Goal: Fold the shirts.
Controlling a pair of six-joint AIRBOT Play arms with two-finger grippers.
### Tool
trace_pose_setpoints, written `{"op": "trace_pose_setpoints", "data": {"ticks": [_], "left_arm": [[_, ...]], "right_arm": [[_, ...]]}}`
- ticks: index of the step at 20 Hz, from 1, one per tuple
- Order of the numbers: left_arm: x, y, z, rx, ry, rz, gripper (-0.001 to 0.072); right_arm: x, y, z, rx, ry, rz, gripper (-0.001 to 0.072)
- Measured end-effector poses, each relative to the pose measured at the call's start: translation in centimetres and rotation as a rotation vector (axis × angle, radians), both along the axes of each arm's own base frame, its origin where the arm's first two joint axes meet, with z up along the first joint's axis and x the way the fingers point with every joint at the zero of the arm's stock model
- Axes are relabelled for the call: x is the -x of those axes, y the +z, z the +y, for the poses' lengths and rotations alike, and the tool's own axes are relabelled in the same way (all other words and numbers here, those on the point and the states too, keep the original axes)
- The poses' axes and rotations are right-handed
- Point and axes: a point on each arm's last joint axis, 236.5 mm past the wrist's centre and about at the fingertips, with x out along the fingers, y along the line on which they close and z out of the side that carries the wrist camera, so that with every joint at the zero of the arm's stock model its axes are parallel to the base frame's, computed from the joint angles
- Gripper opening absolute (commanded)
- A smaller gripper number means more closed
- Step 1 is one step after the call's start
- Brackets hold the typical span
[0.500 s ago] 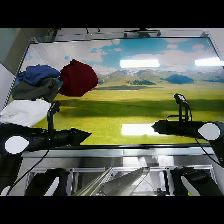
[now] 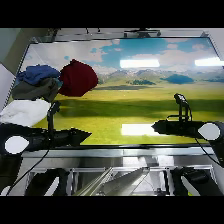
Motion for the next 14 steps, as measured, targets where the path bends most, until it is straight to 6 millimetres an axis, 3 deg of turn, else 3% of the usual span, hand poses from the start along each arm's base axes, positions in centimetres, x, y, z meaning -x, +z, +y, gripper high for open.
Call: {"op": "trace_pose_setpoints", "data": {"ticks": [5,10,14], "left_arm": [[0.0,0.0,0.0,0.0,0.0,0.0,0.0018],[-0.5,0.1,0.1,0.003,0.017,-0.014,0.0018],[-1.7,0.5,0.2,0.009,0.056,-0.048,0.0018]], "right_arm": [[-0.4,0.1,0.0,0.0,-0.005,-0.017,0.0022],[-4.4,2.0,-0.7,-0.003,-0.078,-0.198,0.0022],[-5.8,2.9,-1.1,-0.003,-0.105,-0.263,0.0021]]}}
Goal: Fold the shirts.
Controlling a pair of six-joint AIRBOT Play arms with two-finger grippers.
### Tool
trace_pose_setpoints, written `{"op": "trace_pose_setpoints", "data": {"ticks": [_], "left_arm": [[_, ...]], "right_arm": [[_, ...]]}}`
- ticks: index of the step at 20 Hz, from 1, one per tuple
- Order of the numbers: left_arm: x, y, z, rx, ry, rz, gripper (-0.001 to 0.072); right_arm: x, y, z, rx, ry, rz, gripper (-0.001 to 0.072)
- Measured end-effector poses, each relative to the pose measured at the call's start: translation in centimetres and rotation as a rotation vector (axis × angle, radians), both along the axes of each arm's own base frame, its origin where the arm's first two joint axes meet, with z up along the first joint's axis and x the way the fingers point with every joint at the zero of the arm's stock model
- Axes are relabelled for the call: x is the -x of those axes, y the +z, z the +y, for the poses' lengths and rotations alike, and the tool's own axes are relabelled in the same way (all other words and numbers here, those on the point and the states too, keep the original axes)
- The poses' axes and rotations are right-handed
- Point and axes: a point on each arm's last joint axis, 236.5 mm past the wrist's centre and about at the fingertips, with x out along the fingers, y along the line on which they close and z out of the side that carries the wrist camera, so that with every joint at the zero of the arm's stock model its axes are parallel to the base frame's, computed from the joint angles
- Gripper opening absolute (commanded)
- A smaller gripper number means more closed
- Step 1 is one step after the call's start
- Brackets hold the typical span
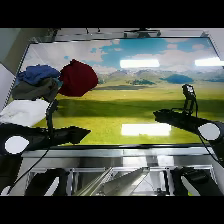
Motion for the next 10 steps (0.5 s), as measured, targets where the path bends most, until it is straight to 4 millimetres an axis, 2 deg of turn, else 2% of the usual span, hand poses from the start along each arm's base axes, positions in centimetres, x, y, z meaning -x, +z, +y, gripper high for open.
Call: {"op": "trace_pose_setpoints", "data": {"ticks": [3,5,6,7,8,10], "left_arm": [[-2.6,0.9,0.6,0.014,0.091,-0.076,0.0017],[-5.0,1.5,1.9,-0.009,0.172,-0.151,0.0021],[-6.8,1.7,3.3,-0.044,0.23,-0.189,0.0174],[-8.5,1.8,4.9,-0.087,0.283,-0.212,0.0559],[-10.6,1.8,7.0,-0.134,0.347,-0.227,0.0704],[-15.0,1.9,12.2,-0.215,0.486,-0.226,0.0707]], "right_arm": [[-0.8,0.2,-0.2,-0.003,-0.018,-0.024,0.0022],[-1.0,0.0,-0.2,-0.001,-0.023,-0.022,0.0022],[-1.1,-0.2,-0.2,0.001,-0.024,-0.018,0.0022],[-1.2,-0.4,-0.2,-0.002,-0.026,-0.012,0.0022],[-1.4,-0.6,0.0,-0.012,-0.03,-0.004,0.0022],[-1.5,-0.9,0.3,-0.031,-0.035,0.015,0.0022]]}}
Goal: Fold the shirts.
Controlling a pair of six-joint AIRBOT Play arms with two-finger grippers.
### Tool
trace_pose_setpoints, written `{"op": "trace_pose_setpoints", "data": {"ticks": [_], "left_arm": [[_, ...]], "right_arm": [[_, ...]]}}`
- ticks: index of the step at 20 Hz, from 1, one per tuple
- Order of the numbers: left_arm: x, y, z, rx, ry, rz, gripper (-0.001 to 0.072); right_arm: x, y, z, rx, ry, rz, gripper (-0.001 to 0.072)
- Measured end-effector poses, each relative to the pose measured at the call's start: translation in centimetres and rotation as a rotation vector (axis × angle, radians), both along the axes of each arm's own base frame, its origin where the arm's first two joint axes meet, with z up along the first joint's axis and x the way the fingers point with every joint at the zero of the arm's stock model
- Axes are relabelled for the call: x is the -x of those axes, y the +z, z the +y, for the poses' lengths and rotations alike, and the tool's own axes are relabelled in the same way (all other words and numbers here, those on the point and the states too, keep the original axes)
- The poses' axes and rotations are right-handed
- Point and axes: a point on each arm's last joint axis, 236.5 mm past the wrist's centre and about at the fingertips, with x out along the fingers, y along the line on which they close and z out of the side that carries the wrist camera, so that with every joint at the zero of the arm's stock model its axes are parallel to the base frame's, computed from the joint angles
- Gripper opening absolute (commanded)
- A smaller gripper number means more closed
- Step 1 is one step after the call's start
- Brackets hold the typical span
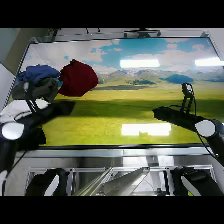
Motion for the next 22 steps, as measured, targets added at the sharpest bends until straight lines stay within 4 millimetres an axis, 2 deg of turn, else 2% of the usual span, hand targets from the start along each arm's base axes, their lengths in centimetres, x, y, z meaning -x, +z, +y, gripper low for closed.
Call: {"op": "trace_pose_setpoints", "data": {"ticks": [2,4,6,7,8,10,11,12,13,14,17,18,20,22], "left_arm": [[-4.1,-0.4,5.6,-0.025,0.133,0.036,0.0708],[-7.8,-1.8,10.4,-0.026,0.218,0.095,0.0708],[-11.4,-4.3,13.4,-0.027,0.237,0.159,0.0708],[-13.2,-5.7,14.1,-0.026,0.223,0.184,0.0708],[-15.2,-7.2,14.4,-0.022,0.197,0.205,0.0708],[-18.7,-10.0,13.8,-0.001,0.136,0.231,0.0707],[-20.3,-11.3,13.2,0.01,0.105,0.242,0.0707],[-21.7,-12.5,12.4,0.02,0.069,0.253,0.0707],[-22.7,-13.5,11.6,0.026,0.035,0.26,0.0708],[-23.7,-14.4,10.7,0.032,0.0,0.265,0.0708],[-25.1,-16.8,8.4,0.04,-0.088,0.292,0.0705],[-25.3,-17.6,8.0,0.041,-0.11,0.304,0.0616],[-25.2,-18.9,7.2,0.053,-0.148,0.333,-0.0003],[-24.6,-19.3,6.4,0.067,-0.191,0.36,0.0012]], "right_arm": [[0.0,-0.5,0.2,-0.008,0.0,0.022,0.0022],[0.4,-1.2,0.4,-0.011,0.009,0.057,0.0023],[0.6,-1.9,0.5,-0.01,0.015,0.086,0.0023],[0.7,-2.2,0.6,-0.011,0.017,0.1,0.0024],[0.7,-2.6,0.6,-0.009,0.018,0.112,0.0031],[0.8,-3.4,0.7,-0.006,0.02,0.139,0.0035],[0.8,-3.8,0.7,-0.004,0.02,0.153,0.016],[0.8,-4.2,0.7,-0.002,0.021,0.166,0.0368],[0.8,-4.7,0.7,0.0,0.021,0.182,0.0399],[0.8,-5.1,0.7,0.003,0.021,0.197,0.0335],[1.1,-6.4,0.8,0.009,0.026,0.243,0.0323],[1.2,-6.7,0.8,0.011,0.028,0.255,0.0323],[1.5,-7.1,0.9,0.013,0.033,0.275,0.0323],[1.7,-7.4,0.9,0.014,0.037,0.288,0.0322]]}}
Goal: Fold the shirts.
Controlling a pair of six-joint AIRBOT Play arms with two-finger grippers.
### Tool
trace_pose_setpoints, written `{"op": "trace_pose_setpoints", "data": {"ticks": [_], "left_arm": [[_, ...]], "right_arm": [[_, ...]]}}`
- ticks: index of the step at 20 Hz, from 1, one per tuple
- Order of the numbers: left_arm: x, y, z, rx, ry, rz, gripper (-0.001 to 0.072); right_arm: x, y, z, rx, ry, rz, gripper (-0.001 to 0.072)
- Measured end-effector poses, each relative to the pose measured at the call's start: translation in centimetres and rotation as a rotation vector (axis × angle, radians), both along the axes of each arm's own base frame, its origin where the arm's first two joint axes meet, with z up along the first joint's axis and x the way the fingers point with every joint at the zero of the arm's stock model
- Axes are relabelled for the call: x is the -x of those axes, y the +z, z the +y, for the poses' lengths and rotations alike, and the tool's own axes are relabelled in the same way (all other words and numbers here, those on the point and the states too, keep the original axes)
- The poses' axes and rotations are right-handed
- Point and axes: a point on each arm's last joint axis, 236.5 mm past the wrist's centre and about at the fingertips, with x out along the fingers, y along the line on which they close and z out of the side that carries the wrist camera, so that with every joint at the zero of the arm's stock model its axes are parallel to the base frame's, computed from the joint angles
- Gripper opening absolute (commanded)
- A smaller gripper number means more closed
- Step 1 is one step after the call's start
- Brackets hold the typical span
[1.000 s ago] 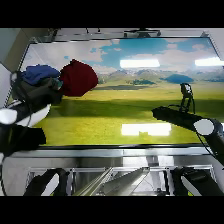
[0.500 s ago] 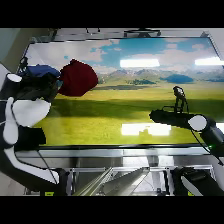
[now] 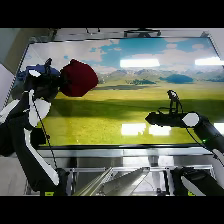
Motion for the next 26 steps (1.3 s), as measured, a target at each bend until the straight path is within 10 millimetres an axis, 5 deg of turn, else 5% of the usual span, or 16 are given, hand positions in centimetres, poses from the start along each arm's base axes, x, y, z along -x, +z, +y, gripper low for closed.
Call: {"op": "trace_pose_setpoints", "data": {"ticks": [3,6,9,12,14,15,16,20,23,26], "left_arm": [[0.6,2.5,-1.9,0.077,-0.045,-0.004,0.0011],[1.6,9.4,-6.4,0.242,-0.139,-0.073,0.0011],[5.8,16.6,-13.3,0.375,-0.329,-0.088,0.0011],[12.1,20.1,-21.0,0.441,-0.527,-0.026,0.0011],[16.6,20.7,-26.3,0.471,-0.634,0.031,0.0038],[18.6,20.4,-28.6,0.48,-0.676,0.066,0.0243],[20.5,19.9,-30.6,0.486,-0.713,0.095,0.0334],[25.6,18.6,-36.1,0.493,-0.826,0.173,0.0335],[25.7,19.7,-36.4,0.493,-0.843,0.171,0.0334],[23.7,18.9,-33.0,0.407,-0.787,0.203,0.0335]], "right_arm": [[0.1,-0.1,0.0,0.001,0.002,0.007,0.0322],[0.1,0.1,-0.1,-0.001,0.0,0.002,0.0322],[-0.5,1.2,-0.8,0.002,0.0,-0.035,0.0323],[-0.6,2.6,-2.0,0.011,0.008,-0.069,0.0327],[-0.4,3.3,-2.8,0.016,0.012,-0.078,0.0395],[-0.3,3.6,-3.1,0.017,0.012,-0.08,0.0597],[-0.1,3.8,-3.4,0.019,0.015,-0.077,0.0673],[1.0,3.9,-3.7,0.017,0.035,-0.048,0.0673],[2.0,3.7,-3.5,0.02,0.08,-0.024,0.0673],[2.3,3.6,-3.4,0.028,0.11,-0.027,0.0674]]}}
